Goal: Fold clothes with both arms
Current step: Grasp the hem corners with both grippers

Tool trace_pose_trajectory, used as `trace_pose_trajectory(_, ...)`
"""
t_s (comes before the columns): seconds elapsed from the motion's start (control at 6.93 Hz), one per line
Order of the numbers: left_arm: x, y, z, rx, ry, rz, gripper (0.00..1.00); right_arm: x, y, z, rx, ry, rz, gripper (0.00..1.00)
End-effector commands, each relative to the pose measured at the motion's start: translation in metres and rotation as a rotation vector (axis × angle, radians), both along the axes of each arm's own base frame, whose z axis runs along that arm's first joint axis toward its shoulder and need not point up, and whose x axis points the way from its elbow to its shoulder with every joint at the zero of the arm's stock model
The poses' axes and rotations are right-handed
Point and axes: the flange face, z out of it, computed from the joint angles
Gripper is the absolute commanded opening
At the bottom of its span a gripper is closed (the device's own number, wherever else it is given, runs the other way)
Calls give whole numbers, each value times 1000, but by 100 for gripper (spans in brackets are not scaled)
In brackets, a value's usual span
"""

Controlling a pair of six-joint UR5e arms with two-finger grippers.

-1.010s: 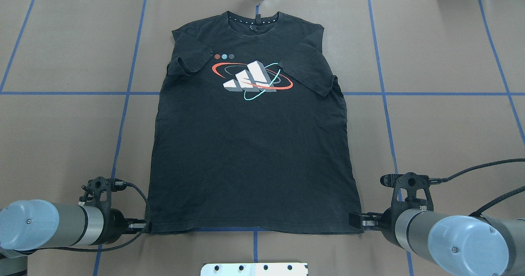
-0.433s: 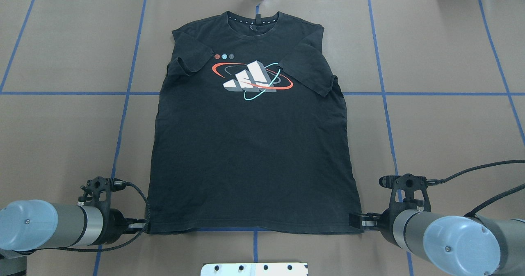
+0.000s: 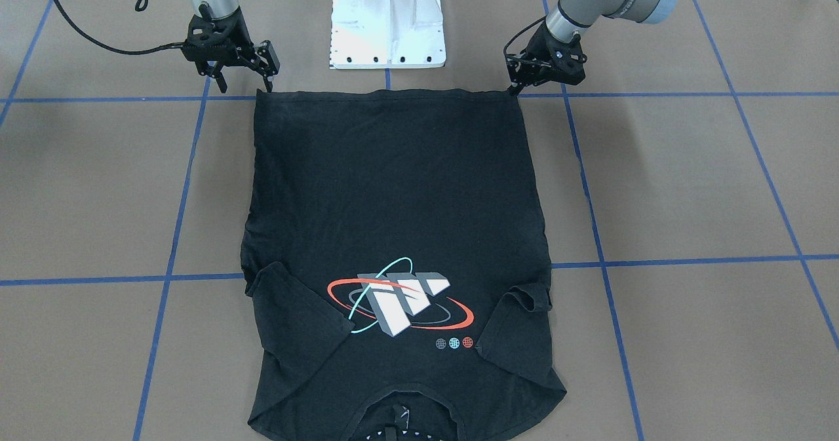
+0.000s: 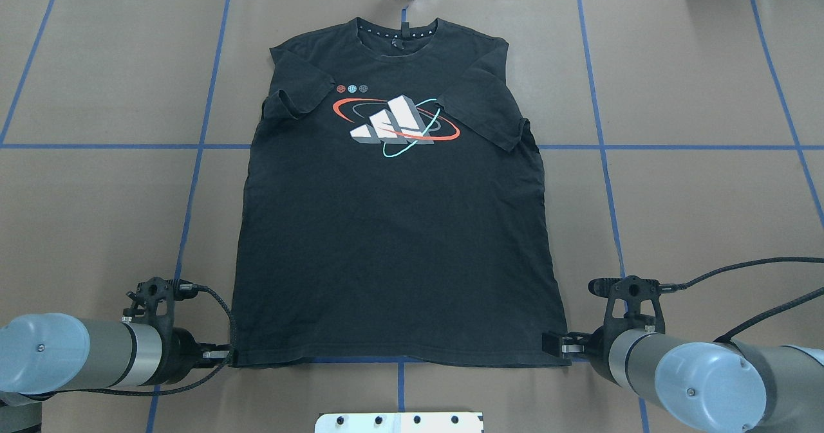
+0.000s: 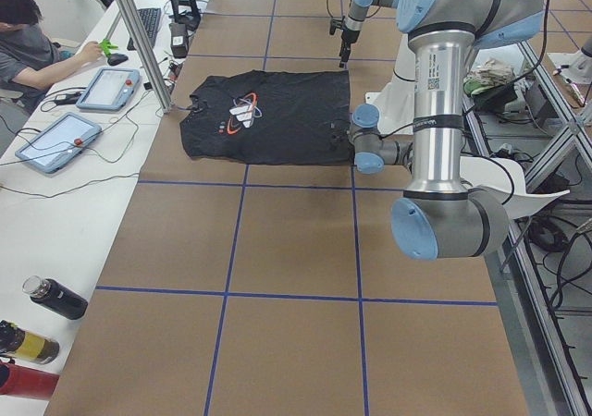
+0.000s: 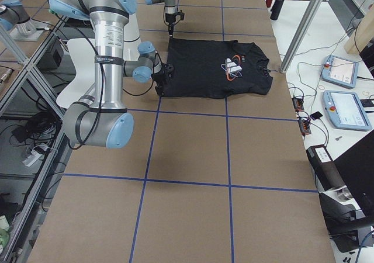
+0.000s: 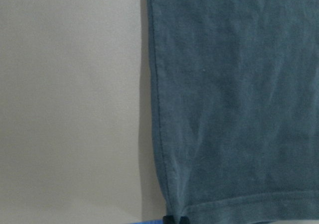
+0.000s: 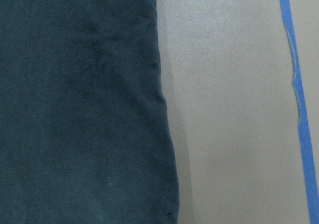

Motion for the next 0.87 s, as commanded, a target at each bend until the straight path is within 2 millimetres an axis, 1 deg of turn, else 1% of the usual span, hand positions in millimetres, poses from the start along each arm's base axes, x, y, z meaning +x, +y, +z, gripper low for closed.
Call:
trace_pose_trajectory(0.0, -2, 0, -7, 0, 14, 1, 0, -11, 12, 9, 18, 14, 0, 82)
trace_pose_trajectory(0.29, -3, 1, -12, 0, 24, 3, 0, -19, 21, 15, 15, 26, -12, 66)
trace_pose_trajectory(0.43, -3, 1, -13, -1, 25, 4, 0, -20, 21, 15, 22, 27, -7, 65)
trace_pose_trajectory(0.72, -4, 1, -13, 0, 27, 4, 0, -23, 28, 15, 32, 27, -14, 65)
